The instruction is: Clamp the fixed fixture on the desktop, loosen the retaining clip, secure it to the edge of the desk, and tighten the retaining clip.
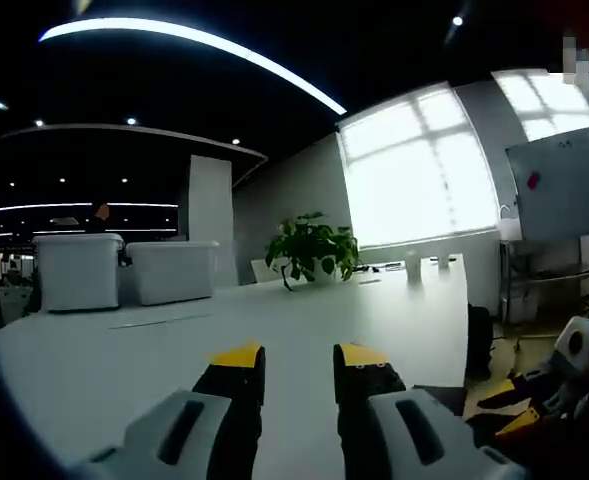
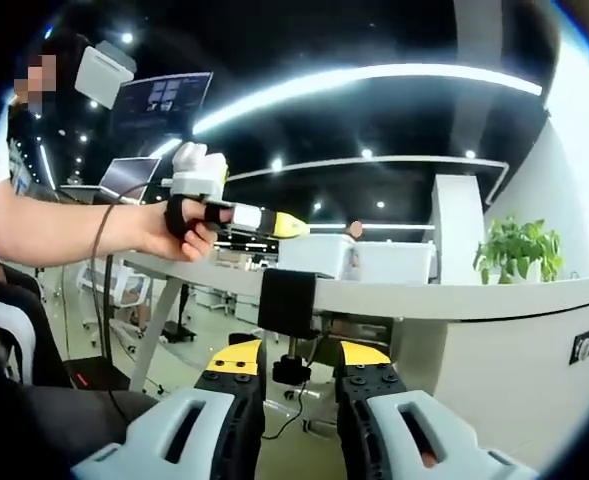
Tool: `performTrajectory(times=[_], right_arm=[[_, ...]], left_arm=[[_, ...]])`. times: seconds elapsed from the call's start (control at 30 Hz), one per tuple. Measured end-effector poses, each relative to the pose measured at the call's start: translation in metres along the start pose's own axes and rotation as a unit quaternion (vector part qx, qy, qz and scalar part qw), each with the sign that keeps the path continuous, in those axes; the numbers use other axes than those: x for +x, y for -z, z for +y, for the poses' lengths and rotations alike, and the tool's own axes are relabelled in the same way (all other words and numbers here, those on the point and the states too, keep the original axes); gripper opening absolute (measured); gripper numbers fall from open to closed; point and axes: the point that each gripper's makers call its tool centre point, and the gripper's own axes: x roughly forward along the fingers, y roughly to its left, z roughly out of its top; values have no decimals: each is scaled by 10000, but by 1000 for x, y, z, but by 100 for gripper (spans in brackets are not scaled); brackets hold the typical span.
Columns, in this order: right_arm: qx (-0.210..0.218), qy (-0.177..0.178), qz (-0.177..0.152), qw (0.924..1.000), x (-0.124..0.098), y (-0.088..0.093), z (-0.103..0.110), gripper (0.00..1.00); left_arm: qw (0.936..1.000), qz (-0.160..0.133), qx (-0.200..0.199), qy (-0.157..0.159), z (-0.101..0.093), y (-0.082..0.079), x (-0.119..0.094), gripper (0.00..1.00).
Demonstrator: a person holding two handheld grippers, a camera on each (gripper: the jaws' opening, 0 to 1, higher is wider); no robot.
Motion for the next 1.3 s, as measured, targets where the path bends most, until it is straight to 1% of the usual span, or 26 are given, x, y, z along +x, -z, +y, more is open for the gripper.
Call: performTrajectory(times=[0.1,0.17,0.23,0.27,0.33,0.37,0.4,0.5,0.6,0.73,0.8,0.93,1.0,1.1,1.2,1.3], right_arm=[[32,-32,-7,10000,0,-1,2,26],[41,-38,0,10000,0,-1,2,26],[4,-22,-8,10000,-1,-1,1,26],[-17,-16,-13,10000,-1,-2,0,26],[-17,-11,-13,10000,-1,-2,-2,26],[-10,3,-19,10000,-1,-3,-4,26],[-7,17,-22,10000,-2,-3,-5,26],[14,44,-22,10000,-2,-3,-8,26],[22,63,-24,10000,-2,-2,-10,26],[34,73,-9,10000,-2,-1,-12,26],[83,90,-30,9999,-2,-2,-13,26],[53,106,-39,9999,-3,-2,-13,26],[76,84,-3,9999,-2,0,-12,26],[46,64,25,10000,-2,1,-10,26],[20,55,36,10000,-2,2,-9,26],[22,50,67,10000,-2,3,-8,26]], left_arm=[[10000,14,-4,23,-3,0,-2,27],[10000,9,-5,98,-8,-1,-4,27],[9998,24,114,156,-13,-1,-6,27],[9997,38,59,223,-16,-1,-7,27],[9997,42,2,244,-17,-1,-9,27],[9995,0,-169,263,-19,-1,-10,28],[9993,-30,-211,301,-21,-1,-12,28],[9994,-103,-199,260,-27,-6,-17,28],[9993,-141,-143,326,-35,-10,-20,28],[9986,-249,-133,437,-50,-18,-27,28],[9977,-315,-213,564,-61,-22,-30,28],[9960,-220,-72,859,-84,-26,-34,28],[9953,-184,-34,949,-91,-28,-35,28],[9936,-242,-74,1098,-102,-32,-40,28],[9929,-251,-70,1160,-110,-30,-43,28],[9926,-157,-142,1200,-113,-19,-45,28]])
